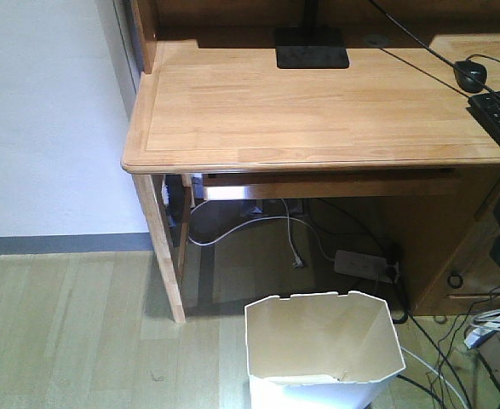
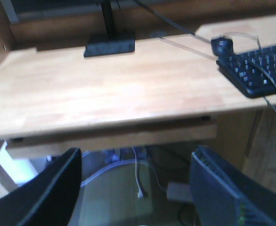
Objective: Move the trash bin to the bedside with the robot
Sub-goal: 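Lower the right gripper toward the rim of the white trash bin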
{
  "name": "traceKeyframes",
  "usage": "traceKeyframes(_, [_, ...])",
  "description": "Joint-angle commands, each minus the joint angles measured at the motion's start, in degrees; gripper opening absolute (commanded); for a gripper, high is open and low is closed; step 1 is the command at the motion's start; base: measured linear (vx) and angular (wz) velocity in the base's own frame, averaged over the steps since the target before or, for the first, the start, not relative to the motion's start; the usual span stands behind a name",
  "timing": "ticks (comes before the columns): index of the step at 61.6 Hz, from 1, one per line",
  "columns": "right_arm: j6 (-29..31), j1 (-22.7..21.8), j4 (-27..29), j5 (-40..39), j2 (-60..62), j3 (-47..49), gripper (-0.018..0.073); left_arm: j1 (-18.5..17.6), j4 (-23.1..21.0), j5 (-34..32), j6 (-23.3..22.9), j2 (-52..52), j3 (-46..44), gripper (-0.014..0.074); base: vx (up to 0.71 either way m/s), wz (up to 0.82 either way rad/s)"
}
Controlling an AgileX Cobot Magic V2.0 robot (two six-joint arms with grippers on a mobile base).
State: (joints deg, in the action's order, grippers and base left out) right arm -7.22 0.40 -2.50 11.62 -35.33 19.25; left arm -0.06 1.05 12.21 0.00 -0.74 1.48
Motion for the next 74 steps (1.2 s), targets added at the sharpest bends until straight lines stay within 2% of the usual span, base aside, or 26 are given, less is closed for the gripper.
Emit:
traceKeyframes(1, [1.9,-0.2,0.2,0.5,-4.3,5.0,0.049,-0.1,-0.2,-3.9,0.0,-0.8,1.1,-0.0006,0.0,0.0])
traceKeyframes(26, [3.2,-0.3,0.8,18.5,-22.1,19.2,0.049,-0.1,-0.2,-3.9,0.0,-0.8,1.1,-0.0006,0.0,0.0])
traceKeyframes(39, [13.2,-0.3,7.3,24.9,-31.0,25.7,0.049,-0.1,-0.2,-3.9,0.0,-0.8,1.1,-0.0006,0.0,0.0])
traceKeyframes(44, [16.0,-0.3,8.8,26.1,-35.2,27.0,0.049,-0.1,-0.2,-3.9,0.0,-0.8,1.1,-0.0006,0.0,0.0])
traceKeyframes(57, [18.2,-0.4,9.2,25.7,-45.6,27.4,0.049,-0.1,-0.2,-3.9,0.0,-0.8,1.1,-0.0006,0.0,0.0])
traceKeyframes(74, [17.6,-0.4,8.6,20.7,-58.4,27.5,0.0492,-0.1,-0.2,-3.9,0.0,-0.8,1.1,-0.0006,0.0,0.0])
